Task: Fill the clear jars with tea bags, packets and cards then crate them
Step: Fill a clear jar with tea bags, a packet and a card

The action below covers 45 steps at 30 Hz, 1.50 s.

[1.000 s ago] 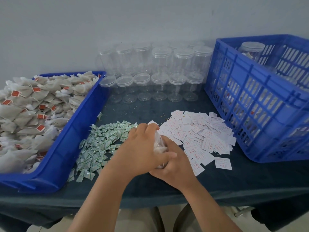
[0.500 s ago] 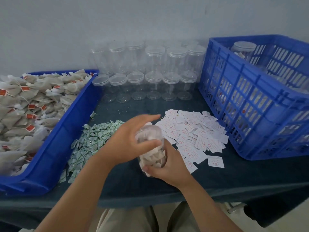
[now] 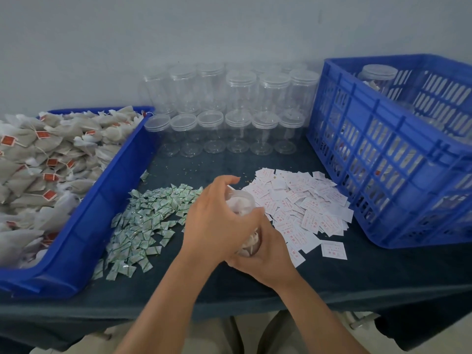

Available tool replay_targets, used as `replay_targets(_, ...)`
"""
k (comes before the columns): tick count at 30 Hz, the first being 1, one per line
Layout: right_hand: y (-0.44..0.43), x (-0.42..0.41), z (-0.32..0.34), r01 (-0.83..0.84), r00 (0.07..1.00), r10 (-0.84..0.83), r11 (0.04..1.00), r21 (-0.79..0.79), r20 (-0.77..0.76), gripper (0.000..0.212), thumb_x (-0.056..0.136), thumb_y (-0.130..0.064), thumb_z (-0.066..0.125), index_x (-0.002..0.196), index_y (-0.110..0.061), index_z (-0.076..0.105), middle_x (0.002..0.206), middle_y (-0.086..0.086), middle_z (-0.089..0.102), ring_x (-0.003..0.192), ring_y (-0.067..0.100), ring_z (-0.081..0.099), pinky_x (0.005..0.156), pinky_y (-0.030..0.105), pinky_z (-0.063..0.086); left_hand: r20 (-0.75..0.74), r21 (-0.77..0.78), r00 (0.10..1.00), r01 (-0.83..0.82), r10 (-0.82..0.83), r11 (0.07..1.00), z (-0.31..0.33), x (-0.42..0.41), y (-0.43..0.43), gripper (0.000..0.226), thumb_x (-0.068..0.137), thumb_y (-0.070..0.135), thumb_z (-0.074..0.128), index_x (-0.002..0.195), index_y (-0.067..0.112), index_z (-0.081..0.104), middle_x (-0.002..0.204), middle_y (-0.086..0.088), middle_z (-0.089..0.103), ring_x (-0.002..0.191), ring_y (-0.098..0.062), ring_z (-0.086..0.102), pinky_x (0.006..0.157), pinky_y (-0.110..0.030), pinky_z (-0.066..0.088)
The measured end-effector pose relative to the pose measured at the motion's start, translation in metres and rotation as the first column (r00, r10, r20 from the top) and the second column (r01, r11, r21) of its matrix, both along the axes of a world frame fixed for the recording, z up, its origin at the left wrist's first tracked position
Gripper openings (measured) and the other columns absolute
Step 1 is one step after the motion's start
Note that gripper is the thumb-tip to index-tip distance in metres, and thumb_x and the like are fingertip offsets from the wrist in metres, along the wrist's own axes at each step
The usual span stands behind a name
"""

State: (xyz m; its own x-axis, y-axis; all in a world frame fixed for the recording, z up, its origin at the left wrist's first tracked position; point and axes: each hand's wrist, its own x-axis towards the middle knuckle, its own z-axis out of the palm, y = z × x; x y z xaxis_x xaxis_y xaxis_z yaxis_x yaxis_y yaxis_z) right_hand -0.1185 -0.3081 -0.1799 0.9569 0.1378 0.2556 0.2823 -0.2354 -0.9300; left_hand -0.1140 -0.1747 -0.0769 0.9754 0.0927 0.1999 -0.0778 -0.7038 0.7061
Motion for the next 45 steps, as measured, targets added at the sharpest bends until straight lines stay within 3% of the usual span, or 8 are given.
replay_targets(9,0.004,0.0,0.004,-0.014,1.0,0.014,0.999,-0.044,-0.012,0.079,0.072,-0.045,0.097,0.137,-0.04,0.052,0.124,-0.017,0.073,0.113,0.008,0.072,0.089,0.026,0.06,0.025,-0.29,0.999,0.043,-0.037,0.956,-0.014,0.001,0.019,0.071,0.058,0.075,0.077,0.123,0.055,0.055,0.118,0.03,0.063,0.114,0.015,0.057,0.085,-0.013,0.044)
replay_targets(12,0.006,-0.001,0.002,0.028,1.0,-0.027,0.999,-0.043,0.014,0.076,0.073,-0.04,0.095,0.134,-0.044,0.05,0.119,-0.017,0.073,0.108,0.01,0.073,0.082,0.022,0.06,0.02,-0.301,0.998,-0.052,0.061,0.952,-0.019,-0.005,0.01,0.084,0.054,0.08,0.079,0.129,0.054,0.05,0.121,0.033,0.06,0.112,0.018,0.055,0.081,-0.008,0.042)
replay_targets(21,0.004,0.001,0.0,0.005,1.0,-0.008,0.99,-0.138,-0.018,0.074,0.064,-0.058,0.095,0.119,-0.057,0.046,0.112,-0.028,0.072,0.099,-0.002,0.072,0.074,0.014,0.055,0.004,-0.269,0.995,0.095,-0.098,0.958,-0.027,0.004,0.017,0.08,0.057,0.067,0.08,0.132,0.052,0.058,0.117,0.028,0.067,0.114,0.017,0.059,0.089,-0.016,0.051)
replay_targets(29,0.003,0.001,0.008,-0.111,0.99,0.11,0.994,-0.002,-0.089,0.085,0.079,-0.016,0.094,0.146,-0.041,0.047,0.134,-0.006,0.07,0.125,0.018,0.069,0.1,0.047,0.061,0.092,-0.611,0.979,0.199,-0.181,0.766,-0.059,-0.005,0.024,0.072,0.077,0.054,0.075,0.143,0.032,0.057,0.131,0.01,0.07,0.121,-0.013,0.068,0.092,-0.026,0.058)
replay_targets(32,0.001,-0.003,0.012,-0.087,0.996,0.084,0.992,-0.092,-0.038,0.073,0.083,-0.032,0.087,0.141,-0.05,0.048,0.132,-0.013,0.064,0.125,0.015,0.065,0.1,0.042,0.058,0.103,-0.634,0.985,0.171,-0.137,0.754,-0.064,-0.004,0.028,0.06,0.081,0.057,0.066,0.134,0.031,0.062,0.127,0.006,0.071,0.117,-0.015,0.07,0.089,-0.03,0.06)
replay_targets(37,-0.008,-0.01,0.047,0.016,0.999,-0.009,0.978,-0.207,0.031,0.106,0.074,-0.058,0.084,0.154,-0.067,0.016,0.147,-0.04,0.042,0.133,-0.006,0.052,0.102,0.017,0.048,0.201,-0.571,0.967,0.247,-0.159,0.783,-0.04,0.008,0.021,0.05,0.096,0.064,0.041,0.12,0.034,0.072,0.127,0.01,0.07,0.113,-0.011,0.07,0.085,-0.019,0.056)
replay_targets(41,-0.047,-0.003,0.119,0.098,0.992,-0.062,0.931,-0.352,0.113,0.096,0.065,-0.073,0.084,0.145,-0.065,0.032,0.133,-0.041,0.046,0.128,-0.014,0.046,0.097,0.012,0.042,0.172,-0.566,0.95,0.311,-0.259,0.764,0.007,0.019,-0.011,0.059,0.095,0.078,0.028,0.123,0.047,0.068,0.116,0.009,0.075,0.102,-0.012,0.074,0.079,-0.03,0.062)
replay_targets(45,-0.095,0.003,0.2,0.231,0.961,-0.129,0.863,-0.45,0.246,0.094,0.064,-0.069,0.087,0.146,-0.047,0.045,0.132,-0.027,0.056,0.121,-0.007,0.055,0.099,0.017,0.048,0.268,-0.544,0.889,0.457,-0.37,0.704,0.066,0.042,-0.056,0.065,0.094,0.082,0.029,0.144,0.048,0.055,0.141,0.009,0.064,0.13,-0.011,0.062,0.108,-0.041,0.051)
